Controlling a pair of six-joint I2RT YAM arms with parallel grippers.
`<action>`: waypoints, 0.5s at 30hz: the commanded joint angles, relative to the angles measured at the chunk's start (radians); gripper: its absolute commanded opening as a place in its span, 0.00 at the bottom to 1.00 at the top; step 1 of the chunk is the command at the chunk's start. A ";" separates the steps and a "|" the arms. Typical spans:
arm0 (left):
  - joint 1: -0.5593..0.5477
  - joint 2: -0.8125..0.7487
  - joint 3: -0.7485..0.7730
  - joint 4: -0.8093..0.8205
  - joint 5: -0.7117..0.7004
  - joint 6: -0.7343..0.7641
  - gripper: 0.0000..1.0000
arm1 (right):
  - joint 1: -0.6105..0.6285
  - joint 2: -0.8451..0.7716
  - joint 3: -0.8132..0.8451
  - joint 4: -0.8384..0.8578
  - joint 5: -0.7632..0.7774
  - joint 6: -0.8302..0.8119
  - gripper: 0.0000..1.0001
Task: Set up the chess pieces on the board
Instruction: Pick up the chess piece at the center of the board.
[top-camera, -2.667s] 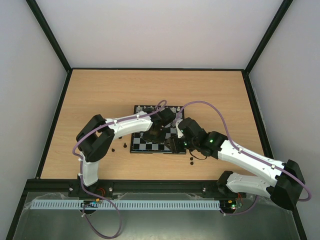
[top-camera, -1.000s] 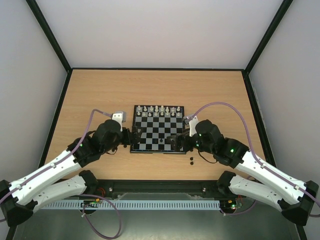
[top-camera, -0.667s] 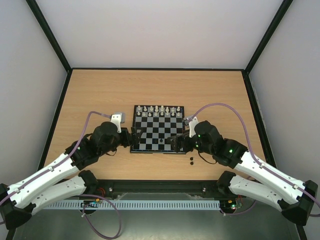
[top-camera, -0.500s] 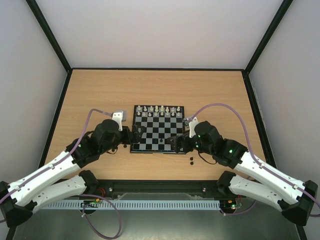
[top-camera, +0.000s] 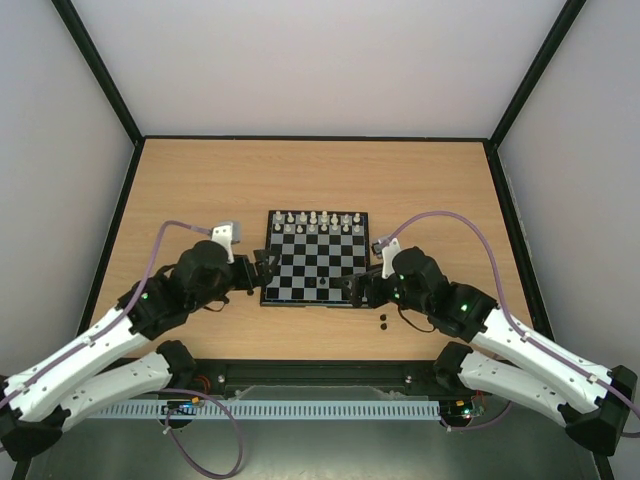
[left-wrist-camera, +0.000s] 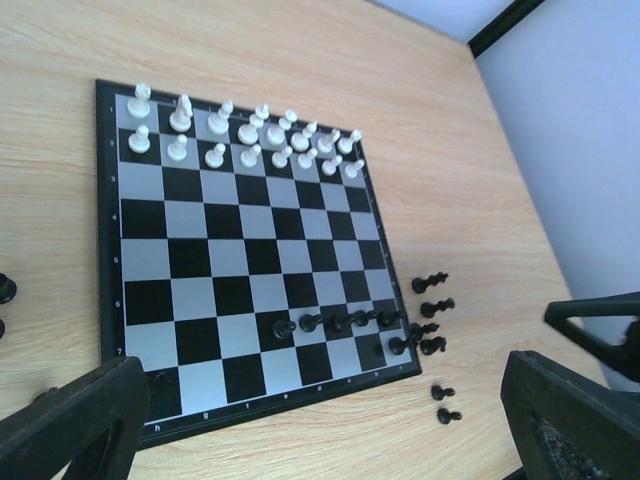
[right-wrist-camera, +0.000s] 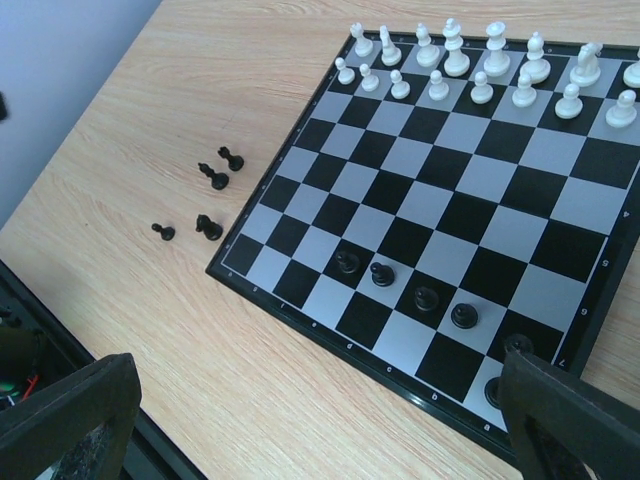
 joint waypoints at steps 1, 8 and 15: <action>0.002 -0.097 -0.029 -0.023 -0.059 -0.044 1.00 | 0.006 -0.015 -0.017 0.010 0.020 0.040 0.99; 0.002 0.016 0.026 -0.086 0.002 -0.035 1.00 | 0.007 -0.035 -0.002 -0.047 0.050 0.047 0.99; 0.009 0.151 0.088 -0.283 -0.028 -0.032 0.99 | 0.007 -0.010 0.028 -0.063 0.024 0.027 0.99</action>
